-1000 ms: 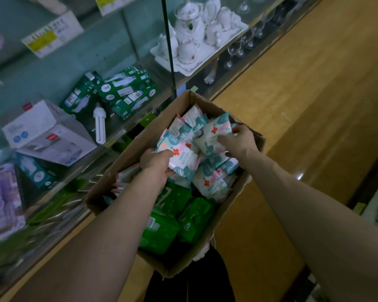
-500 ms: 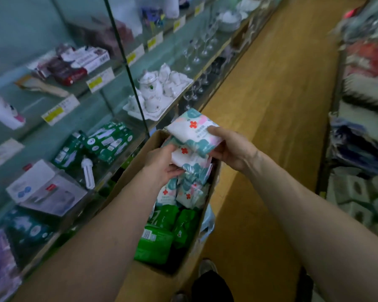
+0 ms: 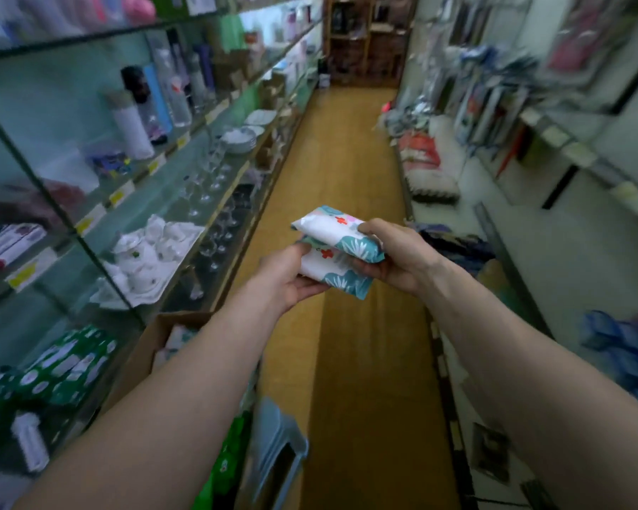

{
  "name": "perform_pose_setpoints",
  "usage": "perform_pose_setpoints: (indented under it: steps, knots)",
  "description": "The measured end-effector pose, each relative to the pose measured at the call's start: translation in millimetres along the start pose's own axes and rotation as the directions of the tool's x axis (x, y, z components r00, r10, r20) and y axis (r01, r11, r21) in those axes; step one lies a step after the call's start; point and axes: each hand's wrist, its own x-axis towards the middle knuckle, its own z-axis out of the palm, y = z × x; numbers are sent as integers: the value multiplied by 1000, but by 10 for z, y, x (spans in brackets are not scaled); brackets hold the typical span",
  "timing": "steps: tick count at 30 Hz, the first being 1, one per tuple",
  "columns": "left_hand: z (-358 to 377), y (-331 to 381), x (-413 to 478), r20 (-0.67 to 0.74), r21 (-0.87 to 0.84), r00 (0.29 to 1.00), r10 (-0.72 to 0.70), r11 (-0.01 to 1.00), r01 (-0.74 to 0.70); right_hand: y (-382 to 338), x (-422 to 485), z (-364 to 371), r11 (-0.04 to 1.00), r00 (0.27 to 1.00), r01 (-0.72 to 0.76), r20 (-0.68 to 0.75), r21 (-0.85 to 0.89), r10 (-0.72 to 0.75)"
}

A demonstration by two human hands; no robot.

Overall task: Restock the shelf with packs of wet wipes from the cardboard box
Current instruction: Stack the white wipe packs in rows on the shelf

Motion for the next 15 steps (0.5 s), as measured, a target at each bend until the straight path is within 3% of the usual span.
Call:
perform_pose_setpoints:
  steps: [9, 15]
  knots:
    - [1927, 83, -66, 307, 111, 952, 0, 993, -36, -867, -522, -1562, 980, 934, 198, -311, 35, -178]
    - [3150, -104, -336, 488, 168, 871, -48, 985, -39, -1208, -1048, -2596, 946, 825, 324, -492, 8, -278]
